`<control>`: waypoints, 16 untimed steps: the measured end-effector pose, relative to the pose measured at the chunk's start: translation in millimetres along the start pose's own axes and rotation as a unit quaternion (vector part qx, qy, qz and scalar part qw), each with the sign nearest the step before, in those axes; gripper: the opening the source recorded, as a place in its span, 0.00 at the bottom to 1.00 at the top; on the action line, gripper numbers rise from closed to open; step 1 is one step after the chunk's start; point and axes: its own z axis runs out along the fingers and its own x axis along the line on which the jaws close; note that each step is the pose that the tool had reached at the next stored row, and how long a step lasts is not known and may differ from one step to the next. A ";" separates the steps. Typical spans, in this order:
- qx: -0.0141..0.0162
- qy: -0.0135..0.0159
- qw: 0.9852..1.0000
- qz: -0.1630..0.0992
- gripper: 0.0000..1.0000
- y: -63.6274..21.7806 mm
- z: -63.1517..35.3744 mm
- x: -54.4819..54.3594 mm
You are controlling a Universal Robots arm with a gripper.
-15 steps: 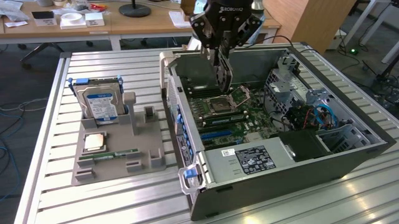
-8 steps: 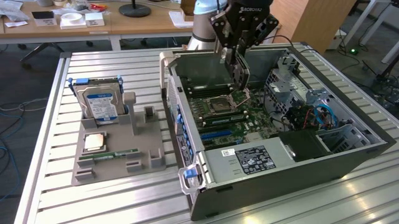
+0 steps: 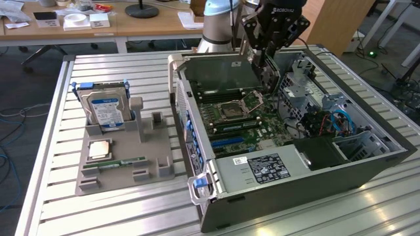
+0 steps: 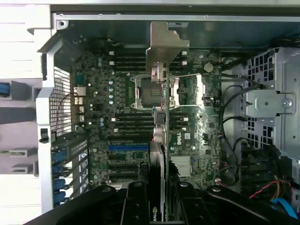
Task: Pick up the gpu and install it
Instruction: 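Pick up the gpu and move the gpu toward the slot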
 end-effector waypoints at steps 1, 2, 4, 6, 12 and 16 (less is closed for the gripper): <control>0.000 0.000 1.000 0.000 0.26 0.2 0.1 -4.5; 0.000 0.000 1.000 0.000 0.26 0.3 0.3 -9.0; 0.000 0.000 1.000 0.000 0.26 0.7 0.5 -18.0; 0.000 0.000 1.000 0.000 0.26 1.1 0.8 -27.2; 0.000 0.000 1.000 0.000 0.26 2.1 1.6 -54.5; 0.000 0.000 1.000 0.000 0.26 2.8 2.0 -72.6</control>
